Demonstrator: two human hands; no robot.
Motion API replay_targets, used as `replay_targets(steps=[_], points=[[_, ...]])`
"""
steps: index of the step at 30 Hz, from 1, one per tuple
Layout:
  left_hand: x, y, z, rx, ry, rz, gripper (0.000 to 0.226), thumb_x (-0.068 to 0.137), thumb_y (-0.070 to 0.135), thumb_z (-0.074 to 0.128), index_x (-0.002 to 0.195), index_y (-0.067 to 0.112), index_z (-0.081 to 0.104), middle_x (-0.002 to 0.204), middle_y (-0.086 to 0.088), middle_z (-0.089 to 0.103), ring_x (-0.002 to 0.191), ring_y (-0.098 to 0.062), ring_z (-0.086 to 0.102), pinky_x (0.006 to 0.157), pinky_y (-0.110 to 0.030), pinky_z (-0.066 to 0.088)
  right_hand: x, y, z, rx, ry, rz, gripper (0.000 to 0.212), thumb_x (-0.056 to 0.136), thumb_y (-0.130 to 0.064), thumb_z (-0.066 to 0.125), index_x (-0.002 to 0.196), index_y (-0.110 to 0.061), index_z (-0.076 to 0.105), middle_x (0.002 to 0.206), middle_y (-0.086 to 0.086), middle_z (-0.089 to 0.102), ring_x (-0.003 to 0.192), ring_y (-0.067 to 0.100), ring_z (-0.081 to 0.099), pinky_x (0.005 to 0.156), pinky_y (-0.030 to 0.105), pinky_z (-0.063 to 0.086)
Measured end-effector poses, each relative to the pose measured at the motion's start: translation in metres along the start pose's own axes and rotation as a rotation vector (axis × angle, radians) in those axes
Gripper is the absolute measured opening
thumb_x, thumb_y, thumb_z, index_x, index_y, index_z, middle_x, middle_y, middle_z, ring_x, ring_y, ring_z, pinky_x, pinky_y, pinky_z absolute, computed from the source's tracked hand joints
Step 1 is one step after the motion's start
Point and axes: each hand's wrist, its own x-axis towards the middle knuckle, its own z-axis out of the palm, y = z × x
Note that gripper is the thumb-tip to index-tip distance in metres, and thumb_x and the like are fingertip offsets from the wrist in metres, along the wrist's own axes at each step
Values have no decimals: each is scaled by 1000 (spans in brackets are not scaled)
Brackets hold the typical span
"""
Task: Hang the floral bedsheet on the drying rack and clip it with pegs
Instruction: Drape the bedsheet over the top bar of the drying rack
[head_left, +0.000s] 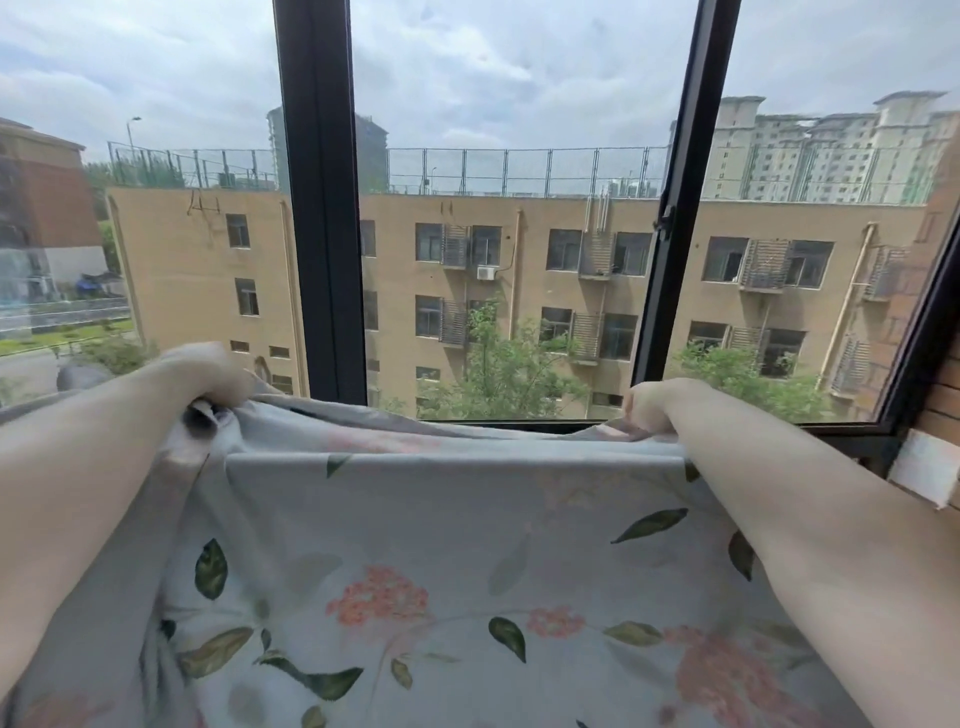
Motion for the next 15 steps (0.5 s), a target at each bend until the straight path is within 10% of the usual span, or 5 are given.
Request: replay_targets(steps=[4,9,15], points=[[3,-2,23,39,-103,-8,35,76,45,67,80,11,73,77,-4,73,72,-19,70,63,-25,56,-21,-2,-3,54,-152,-42,57,103,-12,39,160,-14,32,159,9,40,136,30,54,109,43,49],[-16,2,21,22,-84,-28,31,76,46,72,85,16,74,82,-1,72,79,-20,69,84,-33,59,-45,-11,-20,445,-160,-161,32,102,-23,61,134,-16,61,131,5,64,99,20,75,84,43,64],[-33,-5,17,20,-71,-9,13,84,34,70,77,24,66,87,0,70,82,-18,68,80,-32,61,-132,2,-42,463,-133,-356,28,100,-46,63,103,-22,77,105,-9,78,91,7,76,86,35,63]])
